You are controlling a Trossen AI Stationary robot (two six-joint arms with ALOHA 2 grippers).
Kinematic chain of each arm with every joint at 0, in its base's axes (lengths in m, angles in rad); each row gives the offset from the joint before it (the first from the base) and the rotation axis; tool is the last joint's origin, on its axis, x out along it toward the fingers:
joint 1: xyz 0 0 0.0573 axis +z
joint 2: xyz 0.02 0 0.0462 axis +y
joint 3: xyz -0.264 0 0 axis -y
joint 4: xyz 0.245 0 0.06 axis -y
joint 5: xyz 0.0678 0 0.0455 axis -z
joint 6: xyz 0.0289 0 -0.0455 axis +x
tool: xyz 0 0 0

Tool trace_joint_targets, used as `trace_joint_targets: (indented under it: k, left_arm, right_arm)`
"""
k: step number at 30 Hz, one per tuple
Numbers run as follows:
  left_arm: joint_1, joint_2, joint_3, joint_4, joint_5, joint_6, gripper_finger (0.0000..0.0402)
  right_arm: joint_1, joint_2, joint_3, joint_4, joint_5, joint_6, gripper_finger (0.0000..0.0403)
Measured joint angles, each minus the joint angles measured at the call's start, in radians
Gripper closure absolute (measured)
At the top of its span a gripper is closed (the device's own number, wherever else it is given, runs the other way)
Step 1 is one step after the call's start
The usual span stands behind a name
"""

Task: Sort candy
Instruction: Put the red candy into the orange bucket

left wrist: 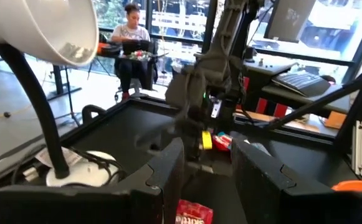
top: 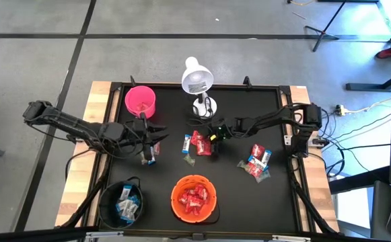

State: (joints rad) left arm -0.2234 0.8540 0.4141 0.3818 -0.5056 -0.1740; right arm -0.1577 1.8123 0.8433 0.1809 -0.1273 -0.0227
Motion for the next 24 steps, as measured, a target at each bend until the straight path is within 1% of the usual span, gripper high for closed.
trace_joint_targets:
  k: [3, 6, 14, 19, 24]
  left_arm:
    - [0.0, 0.031, 0.0, -0.001, 0.001, -0.005, 0.0277]
    - [0.0, 0.062, 0.0, 0.0, 0.003, -0.011, 0.0277]
    - [0.001, 0.137, -0.001, 0.021, 0.004, -0.03, 0.0277]
    - [0.029, 0.193, -0.001, 0.045, 0.001, -0.048, 0.0277]
    - [0.074, 0.263, -0.001, 0.057, 0.032, -0.097, 0.0277]
  right_arm:
    - [0.0, -0.037, 0.0, -0.022, -0.001, 0.019, 0.0399]
    - [0.0, -0.073, 0.0, -0.044, 0.006, 0.022, 0.0398]
    - [0.0, -0.184, 0.001, -0.085, 0.075, 0.025, 0.0402]
    - [0.0, -0.248, 0.002, -0.068, 0.076, 0.025, 0.0402]
    - [0.0, -0.279, 0.003, -0.047, 0.076, 0.024, 0.0402]
